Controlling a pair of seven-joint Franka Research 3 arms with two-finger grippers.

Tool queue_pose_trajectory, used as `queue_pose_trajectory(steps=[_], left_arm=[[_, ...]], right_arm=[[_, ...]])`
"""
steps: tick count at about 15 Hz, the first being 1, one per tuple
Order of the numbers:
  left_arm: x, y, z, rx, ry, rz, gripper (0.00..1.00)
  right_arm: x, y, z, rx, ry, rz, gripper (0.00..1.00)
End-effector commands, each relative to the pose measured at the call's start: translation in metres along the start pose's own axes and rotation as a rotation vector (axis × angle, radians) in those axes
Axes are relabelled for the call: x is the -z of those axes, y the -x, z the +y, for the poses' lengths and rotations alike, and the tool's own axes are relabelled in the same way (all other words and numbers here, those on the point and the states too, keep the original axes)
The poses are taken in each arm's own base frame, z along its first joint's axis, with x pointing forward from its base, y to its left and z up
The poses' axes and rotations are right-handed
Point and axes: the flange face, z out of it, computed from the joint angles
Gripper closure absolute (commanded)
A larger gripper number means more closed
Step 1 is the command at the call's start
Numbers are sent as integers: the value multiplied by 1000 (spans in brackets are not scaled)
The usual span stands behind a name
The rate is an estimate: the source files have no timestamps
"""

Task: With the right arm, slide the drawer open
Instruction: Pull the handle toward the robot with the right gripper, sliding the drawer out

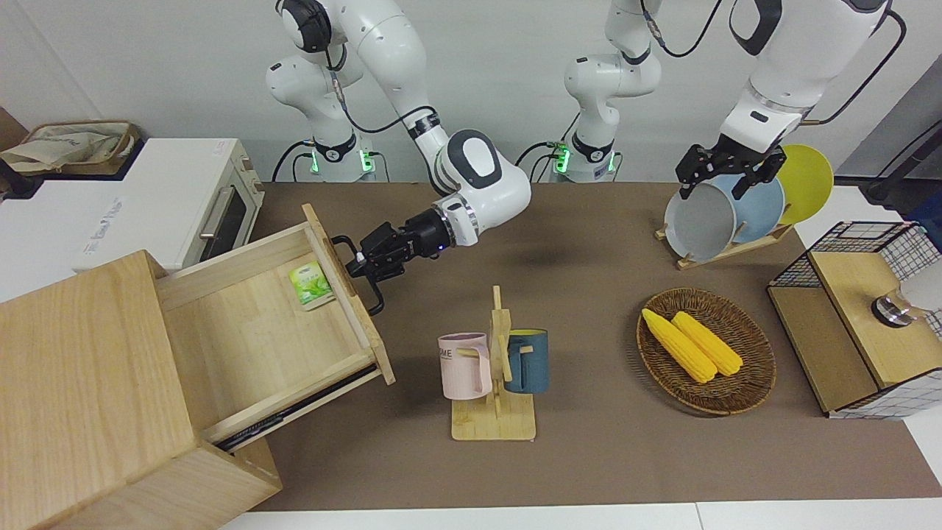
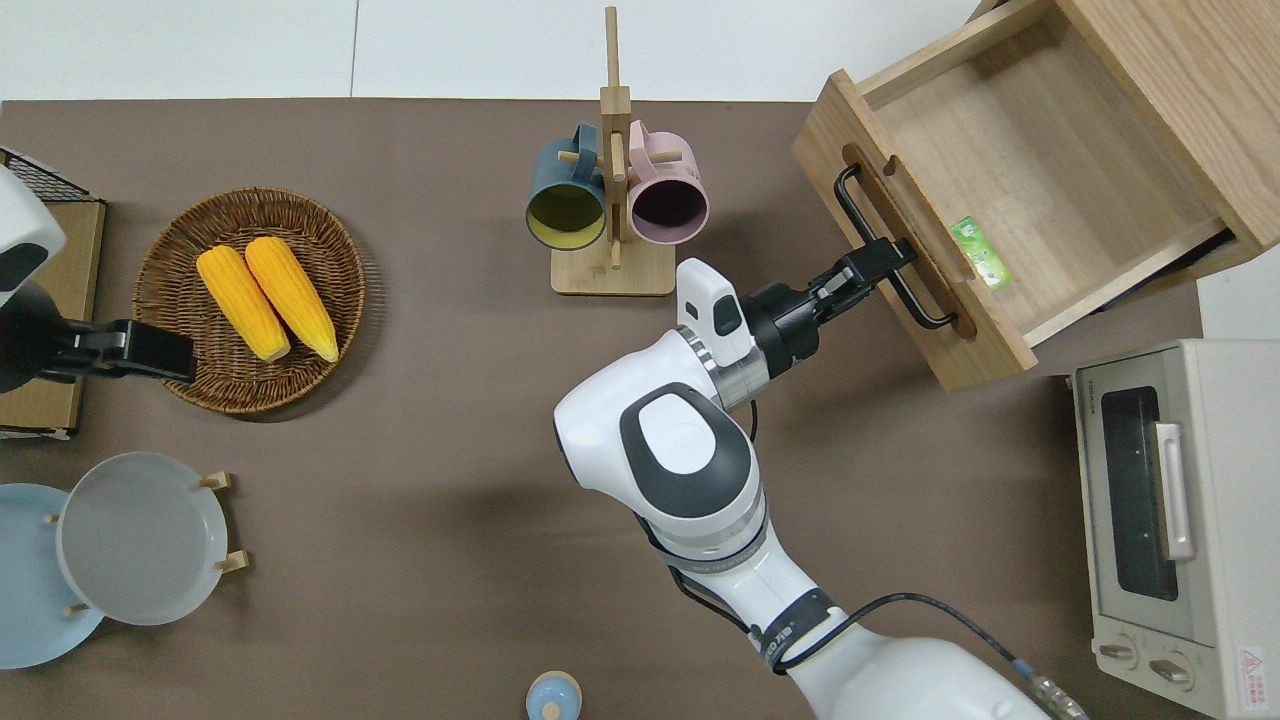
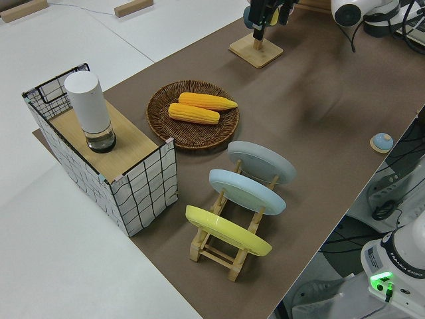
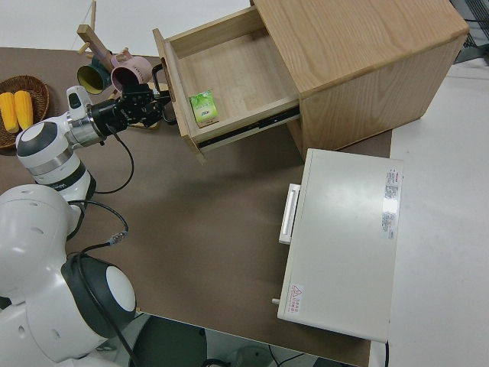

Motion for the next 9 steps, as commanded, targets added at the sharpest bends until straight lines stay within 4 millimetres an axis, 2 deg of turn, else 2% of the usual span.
queue_pose_trajectory(steps=[1,5,6,8,9], left_arm=[[4,-1,-1,-11,-16,-5,7],[4,-1,-1,-11,-16,-5,7],[3,-1,-1,-11,-16,-7,7],[3,-2,-1,-11,-16,-7,7],[3,-1,-1,-11,-16,-7,7]], right_arm=[[12,-7,30,-18,21,31,947],[19,-7,30,-18,23,40,942],[17,-7,29,-17,24,37,845],[17,-7,29,-18,25,36,348],[17,-7,29,-23,26,37,29]])
